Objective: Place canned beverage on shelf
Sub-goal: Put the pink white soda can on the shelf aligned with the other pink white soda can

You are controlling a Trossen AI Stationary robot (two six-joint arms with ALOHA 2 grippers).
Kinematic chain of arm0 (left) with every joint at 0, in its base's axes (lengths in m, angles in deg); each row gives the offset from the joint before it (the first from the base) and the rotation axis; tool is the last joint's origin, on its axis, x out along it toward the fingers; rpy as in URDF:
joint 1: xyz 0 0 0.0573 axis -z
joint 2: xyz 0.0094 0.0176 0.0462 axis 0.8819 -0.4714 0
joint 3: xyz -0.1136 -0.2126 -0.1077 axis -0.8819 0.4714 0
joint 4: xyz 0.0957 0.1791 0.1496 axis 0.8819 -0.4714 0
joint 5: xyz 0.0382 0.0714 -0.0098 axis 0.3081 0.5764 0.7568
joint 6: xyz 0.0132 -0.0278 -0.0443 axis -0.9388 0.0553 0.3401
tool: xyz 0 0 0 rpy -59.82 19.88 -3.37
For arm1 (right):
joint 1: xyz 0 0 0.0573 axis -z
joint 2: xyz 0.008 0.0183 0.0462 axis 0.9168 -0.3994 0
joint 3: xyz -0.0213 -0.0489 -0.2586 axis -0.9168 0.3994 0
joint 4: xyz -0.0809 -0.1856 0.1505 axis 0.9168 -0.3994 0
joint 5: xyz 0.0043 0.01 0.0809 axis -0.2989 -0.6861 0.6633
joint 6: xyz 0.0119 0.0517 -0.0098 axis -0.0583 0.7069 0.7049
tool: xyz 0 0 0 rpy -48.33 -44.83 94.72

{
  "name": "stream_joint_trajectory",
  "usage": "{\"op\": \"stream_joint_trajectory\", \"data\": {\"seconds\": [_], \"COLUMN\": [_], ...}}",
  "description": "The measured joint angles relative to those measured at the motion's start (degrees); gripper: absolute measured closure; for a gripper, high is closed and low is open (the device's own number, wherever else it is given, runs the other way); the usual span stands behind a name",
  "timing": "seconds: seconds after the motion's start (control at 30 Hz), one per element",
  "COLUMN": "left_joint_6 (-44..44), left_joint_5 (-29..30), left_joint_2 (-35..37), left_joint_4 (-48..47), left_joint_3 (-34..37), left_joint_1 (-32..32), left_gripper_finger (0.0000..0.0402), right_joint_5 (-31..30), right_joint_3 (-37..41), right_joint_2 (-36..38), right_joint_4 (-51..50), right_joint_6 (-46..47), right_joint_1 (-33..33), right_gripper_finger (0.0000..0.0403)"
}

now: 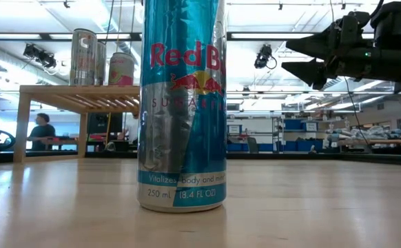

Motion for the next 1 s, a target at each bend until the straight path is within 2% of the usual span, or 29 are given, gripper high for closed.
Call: {"op": "stream_joint_trajectory", "data": {"seconds": [1.0], "left_joint_6": [-0.02], "left_joint_5": [-1.07], "left_joint_2": [-3.58], "left_joint_4": [-0.56], "left_joint_3": [0.07], "left_joint_1": [-0.59], "left_gripper_finger": [0.0002], "right_joint_5": [0.00], "right_joint_3": [0.00], "right_joint_2": [-0.02], "right_joint_4": [-0.04], "right_joint_6": [-0.01], "right_joint_1": [-0.01], "right_gripper_finger": [0.0017]}}
